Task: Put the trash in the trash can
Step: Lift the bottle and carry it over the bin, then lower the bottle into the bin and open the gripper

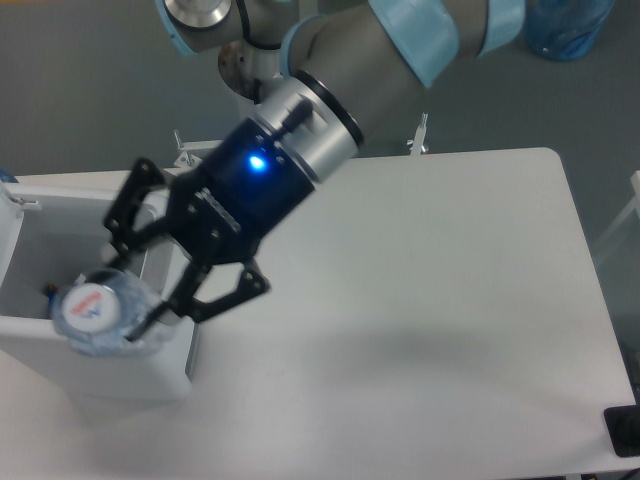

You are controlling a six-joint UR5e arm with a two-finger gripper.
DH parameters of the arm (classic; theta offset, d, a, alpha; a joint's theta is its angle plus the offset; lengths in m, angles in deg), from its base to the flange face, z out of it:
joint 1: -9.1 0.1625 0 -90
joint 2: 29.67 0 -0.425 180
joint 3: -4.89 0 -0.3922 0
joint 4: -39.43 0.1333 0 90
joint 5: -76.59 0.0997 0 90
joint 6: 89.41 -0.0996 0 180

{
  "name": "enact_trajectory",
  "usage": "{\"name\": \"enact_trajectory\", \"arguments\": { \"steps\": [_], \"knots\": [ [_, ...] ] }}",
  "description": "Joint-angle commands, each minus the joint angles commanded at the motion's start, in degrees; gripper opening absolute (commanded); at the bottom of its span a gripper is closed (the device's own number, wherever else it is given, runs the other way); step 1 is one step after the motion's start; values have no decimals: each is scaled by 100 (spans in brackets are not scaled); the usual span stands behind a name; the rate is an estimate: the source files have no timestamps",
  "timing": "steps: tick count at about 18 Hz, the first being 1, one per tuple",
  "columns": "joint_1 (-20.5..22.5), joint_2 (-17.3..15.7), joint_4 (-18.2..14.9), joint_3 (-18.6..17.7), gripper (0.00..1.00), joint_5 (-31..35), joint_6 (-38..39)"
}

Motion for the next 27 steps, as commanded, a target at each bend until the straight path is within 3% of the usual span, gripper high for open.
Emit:
{"name": "enact_trajectory", "arguments": {
  "steps": [4,11,14,16,22,27],
  "knots": [
    [-263,-272,26,-544,52,-9,-157],
    [-326,-651,53,-1476,53,0,-1026],
    [-326,-677,53,-1749,58,17,-1466],
    [-326,-704,53,-1925,68,26,-1818],
    [-326,-704,53,-2048,95,35,-2039],
    [16,-660,62,-1987,98,35,-2039]
  ]
}}
